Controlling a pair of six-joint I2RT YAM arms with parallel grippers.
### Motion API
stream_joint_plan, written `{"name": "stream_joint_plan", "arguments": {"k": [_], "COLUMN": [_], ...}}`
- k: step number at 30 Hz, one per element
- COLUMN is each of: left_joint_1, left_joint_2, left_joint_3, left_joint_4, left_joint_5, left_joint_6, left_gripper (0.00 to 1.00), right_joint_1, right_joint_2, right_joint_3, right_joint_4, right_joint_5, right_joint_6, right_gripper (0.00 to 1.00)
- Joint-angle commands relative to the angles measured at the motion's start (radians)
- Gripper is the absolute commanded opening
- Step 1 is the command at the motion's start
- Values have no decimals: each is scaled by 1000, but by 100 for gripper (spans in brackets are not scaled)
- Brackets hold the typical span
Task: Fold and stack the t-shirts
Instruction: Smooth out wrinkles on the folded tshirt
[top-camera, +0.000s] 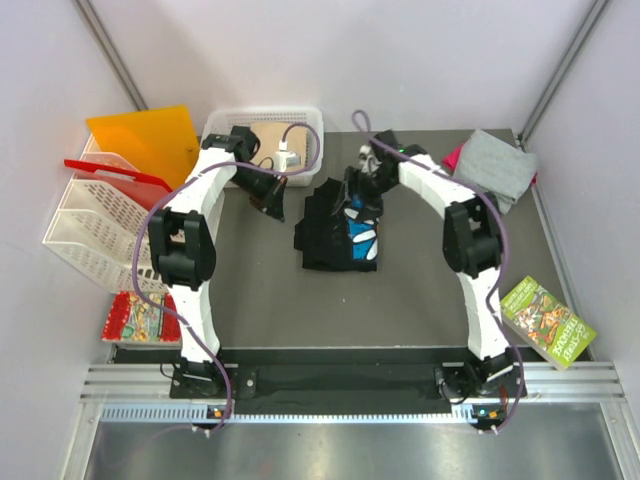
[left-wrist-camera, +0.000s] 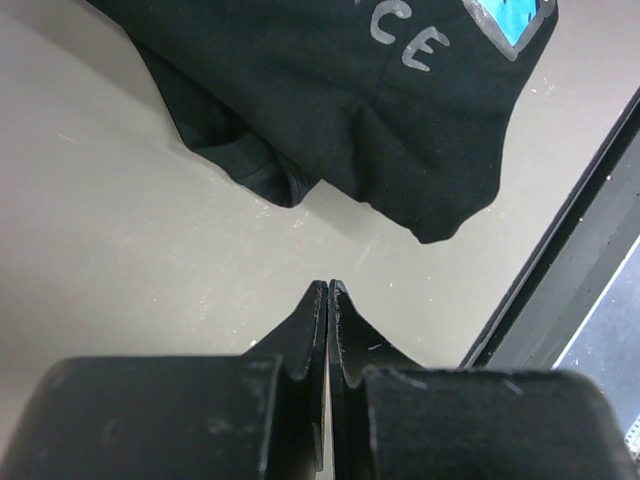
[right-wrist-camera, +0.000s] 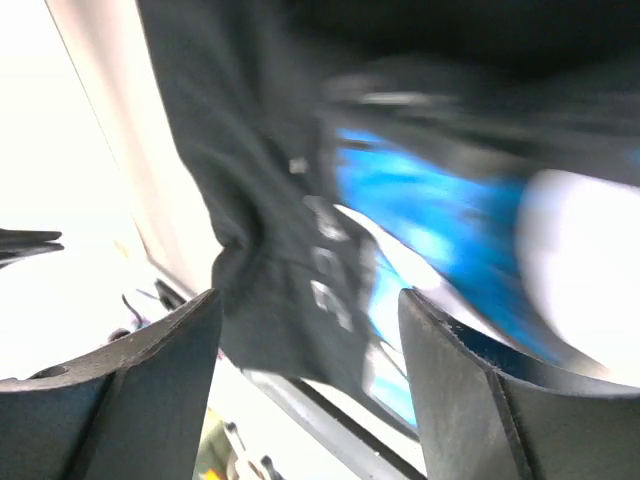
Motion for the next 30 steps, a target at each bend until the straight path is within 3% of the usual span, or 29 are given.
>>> {"name": "stream_joint_plan", "arguments": {"k": [1,5,13,17,18,24,30], "left_joint_1": [-3,-6,-18,-49,-60,-139,-146], "left_joint_2": [-18,-13,33,97,100,68,45], "left_joint_3": [34,37,-14,45,54,52,71], "left_joint_4": [-41,-47,63,6,-15,-89,-123], "left_joint_5": [34,31,76,113,113,60,66], "left_joint_6": [21,18,-98,-117,-105,-22,-23], "left_gripper": [0,0,1,42,44,44,44], "right_joint_1": [-104,-144,-153,-147,-150,-193,-213], "right_joint_2": [-155,-186,-77,-34,-15,44,102], "right_joint_3": [-24,-67,-68,-47,-38,102,266], "right_joint_4": [42,54,28,16,10,21,86], "right_joint_5": [59,157,139,175,189,231,237], "right_joint_6": [-35,-62,-109,-137,-141,-135,-102], "right_gripper": [69,68,60,59,59,56,56]}}
